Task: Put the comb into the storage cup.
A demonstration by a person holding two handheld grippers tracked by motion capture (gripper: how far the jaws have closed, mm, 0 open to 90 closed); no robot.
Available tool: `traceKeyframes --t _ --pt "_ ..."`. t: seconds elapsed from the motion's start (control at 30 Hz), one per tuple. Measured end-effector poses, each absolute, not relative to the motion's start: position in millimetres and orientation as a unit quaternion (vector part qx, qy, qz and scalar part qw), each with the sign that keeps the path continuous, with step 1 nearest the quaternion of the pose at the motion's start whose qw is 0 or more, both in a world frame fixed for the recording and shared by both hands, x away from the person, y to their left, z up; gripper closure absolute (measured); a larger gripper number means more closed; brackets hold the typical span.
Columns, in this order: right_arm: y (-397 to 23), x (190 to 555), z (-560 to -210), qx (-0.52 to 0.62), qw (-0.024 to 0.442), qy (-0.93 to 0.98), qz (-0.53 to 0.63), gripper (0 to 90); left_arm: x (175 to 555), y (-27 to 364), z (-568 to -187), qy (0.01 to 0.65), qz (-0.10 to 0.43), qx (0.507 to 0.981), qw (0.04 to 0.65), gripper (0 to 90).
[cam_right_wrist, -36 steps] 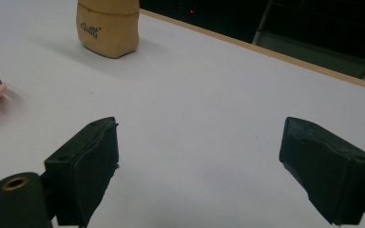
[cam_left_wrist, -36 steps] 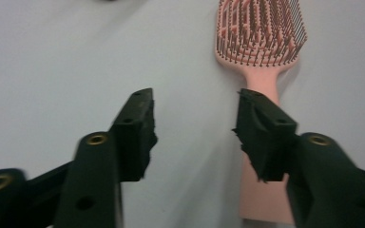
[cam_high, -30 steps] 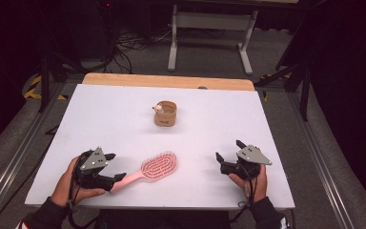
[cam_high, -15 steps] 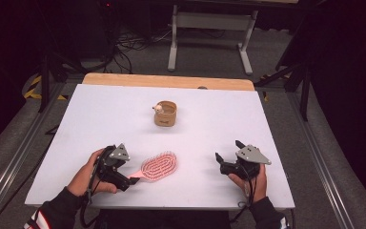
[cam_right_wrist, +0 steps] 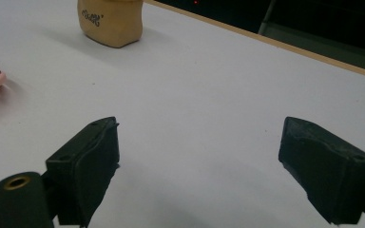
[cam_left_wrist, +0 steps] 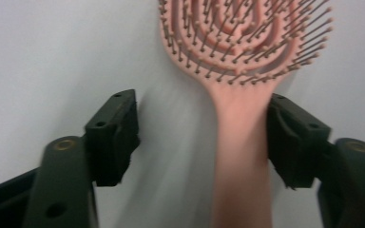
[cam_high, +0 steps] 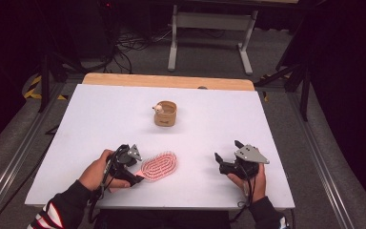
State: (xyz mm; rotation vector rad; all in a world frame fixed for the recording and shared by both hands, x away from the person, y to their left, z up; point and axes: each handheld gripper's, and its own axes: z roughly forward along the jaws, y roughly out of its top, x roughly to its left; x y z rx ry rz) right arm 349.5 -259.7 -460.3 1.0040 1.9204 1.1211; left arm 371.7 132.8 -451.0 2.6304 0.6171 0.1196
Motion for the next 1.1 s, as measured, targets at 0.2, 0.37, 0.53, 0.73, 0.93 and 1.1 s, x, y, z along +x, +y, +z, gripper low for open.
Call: traceKeyframes --t 0.2,0.37,0.53,0.73,0.93,1.1 --pt "-259 349 -460 0.386 0.342 0.740 0.431 13.9 365 132 -450 0.220 0.045 0.948 0.226 54.8" --pt "-259 349 -460 0.384 0.342 0.741 0.431 13.8 363 134 -452 0.223 0.051 0.942 0.245 68.1" --pt "-259 349 -459 0.384 0.341 0.740 0.434 13.8 359 136 -454 0.227 0.066 0.936 0.260 69.4" --pt "-259 348 -458 0.385 0.340 0.738 0.437 13.8 358 137 -455 0.236 0.116 0.922 0.285 69.4" --pt "-257 349 -455 0.390 0.341 0.730 0.447 12.8 355 137 -453 0.242 0.165 0.897 0.330 69.5" --pt "-247 349 -446 0.380 0.331 0.724 0.471 11.8 350 137 -450 0.246 0.198 0.880 0.355 69.5"
